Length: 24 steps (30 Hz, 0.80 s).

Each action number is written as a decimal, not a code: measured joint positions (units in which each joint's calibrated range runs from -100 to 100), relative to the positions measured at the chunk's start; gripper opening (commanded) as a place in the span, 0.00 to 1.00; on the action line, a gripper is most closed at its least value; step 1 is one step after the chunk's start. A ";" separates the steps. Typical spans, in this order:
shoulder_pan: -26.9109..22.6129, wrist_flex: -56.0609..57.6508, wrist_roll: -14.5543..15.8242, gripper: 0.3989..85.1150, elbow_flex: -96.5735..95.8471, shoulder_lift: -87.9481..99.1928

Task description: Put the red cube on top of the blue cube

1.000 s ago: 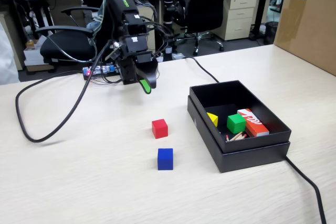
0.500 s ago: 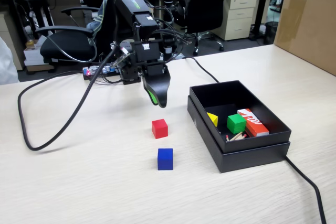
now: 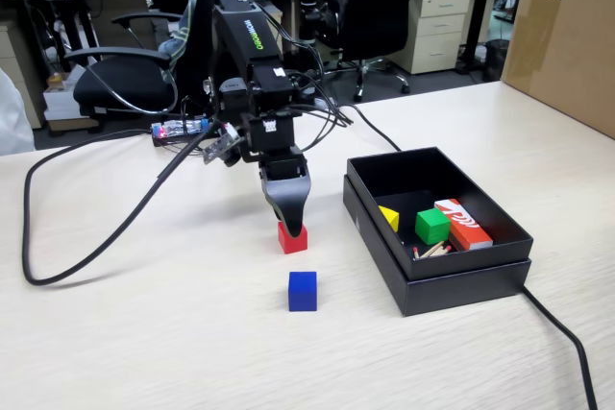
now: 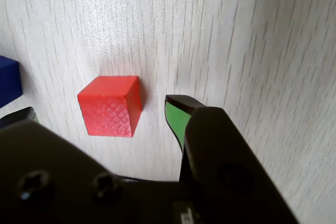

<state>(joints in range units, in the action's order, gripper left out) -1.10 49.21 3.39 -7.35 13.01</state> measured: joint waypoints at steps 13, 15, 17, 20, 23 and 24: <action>0.00 0.00 0.00 0.55 2.46 -6.21; 0.00 0.00 -0.39 0.51 2.56 -6.99; 0.00 0.00 -1.03 0.49 3.19 -7.64; 0.00 0.00 -1.61 0.42 4.66 -9.32; 0.05 0.00 -1.66 0.34 5.02 -10.10; 0.10 0.00 -1.61 0.29 5.39 -10.23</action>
<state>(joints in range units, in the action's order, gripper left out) -1.00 49.21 1.78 -1.96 2.78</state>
